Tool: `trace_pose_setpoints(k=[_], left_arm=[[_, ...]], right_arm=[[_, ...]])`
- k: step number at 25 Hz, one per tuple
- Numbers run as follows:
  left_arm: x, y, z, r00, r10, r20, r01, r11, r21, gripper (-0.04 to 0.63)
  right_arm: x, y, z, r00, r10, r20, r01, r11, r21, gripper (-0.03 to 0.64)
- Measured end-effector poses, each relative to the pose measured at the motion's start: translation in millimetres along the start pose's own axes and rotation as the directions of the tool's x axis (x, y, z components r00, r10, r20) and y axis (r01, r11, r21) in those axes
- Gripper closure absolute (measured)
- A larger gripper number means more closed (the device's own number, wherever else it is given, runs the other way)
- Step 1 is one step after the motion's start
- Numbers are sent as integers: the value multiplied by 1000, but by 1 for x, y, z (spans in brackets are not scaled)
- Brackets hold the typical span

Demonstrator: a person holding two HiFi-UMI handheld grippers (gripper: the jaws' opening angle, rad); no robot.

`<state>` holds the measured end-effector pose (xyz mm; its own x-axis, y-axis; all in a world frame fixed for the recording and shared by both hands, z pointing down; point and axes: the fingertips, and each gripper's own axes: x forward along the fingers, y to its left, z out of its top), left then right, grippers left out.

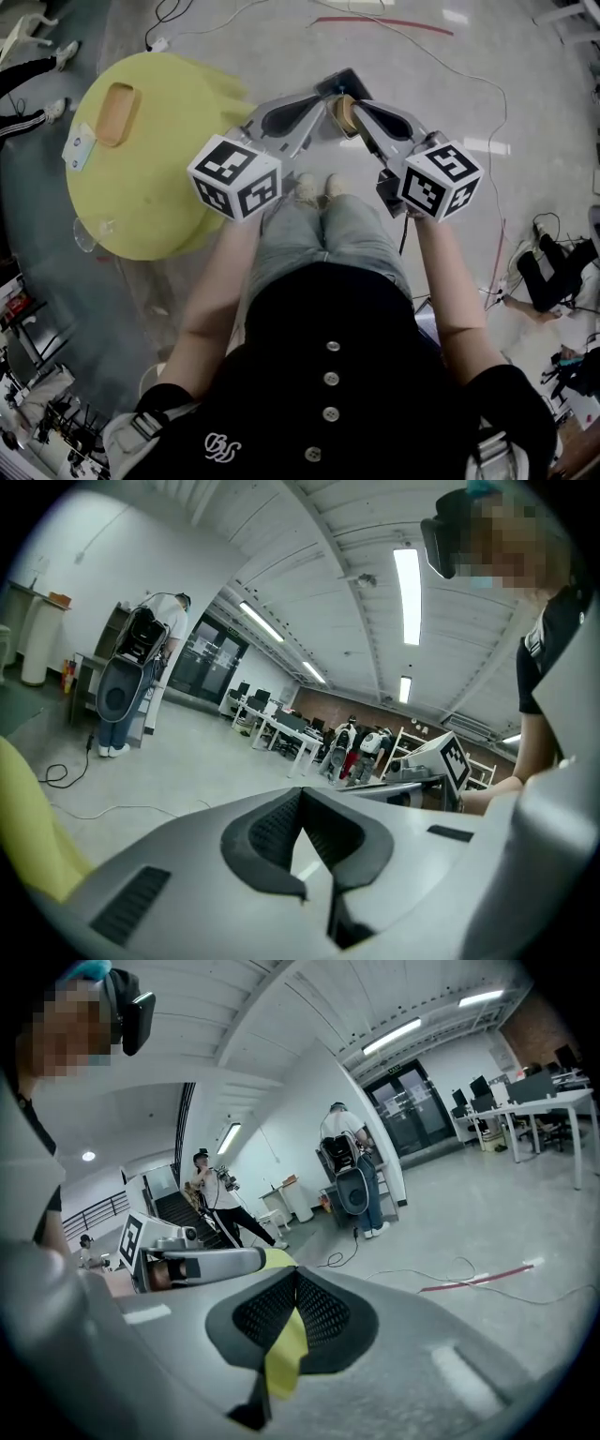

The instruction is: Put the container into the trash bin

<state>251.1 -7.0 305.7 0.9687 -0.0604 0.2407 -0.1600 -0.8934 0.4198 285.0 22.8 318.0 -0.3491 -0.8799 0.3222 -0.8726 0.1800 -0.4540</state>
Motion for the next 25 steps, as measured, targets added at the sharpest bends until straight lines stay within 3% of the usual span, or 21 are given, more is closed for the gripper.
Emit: trace_pose_setpoints(k=[6,25], left_arm=[[-21,-4,12,999,12,47,-9,999,-46,583],[-27,-10,-1,999,-14,30,16,998,-54,583]], right_arm=[[-1,23,14,1000,25,-5,-25,999,-38,614],[4,54,-1,981,124,-150,-151,970,-188,614]])
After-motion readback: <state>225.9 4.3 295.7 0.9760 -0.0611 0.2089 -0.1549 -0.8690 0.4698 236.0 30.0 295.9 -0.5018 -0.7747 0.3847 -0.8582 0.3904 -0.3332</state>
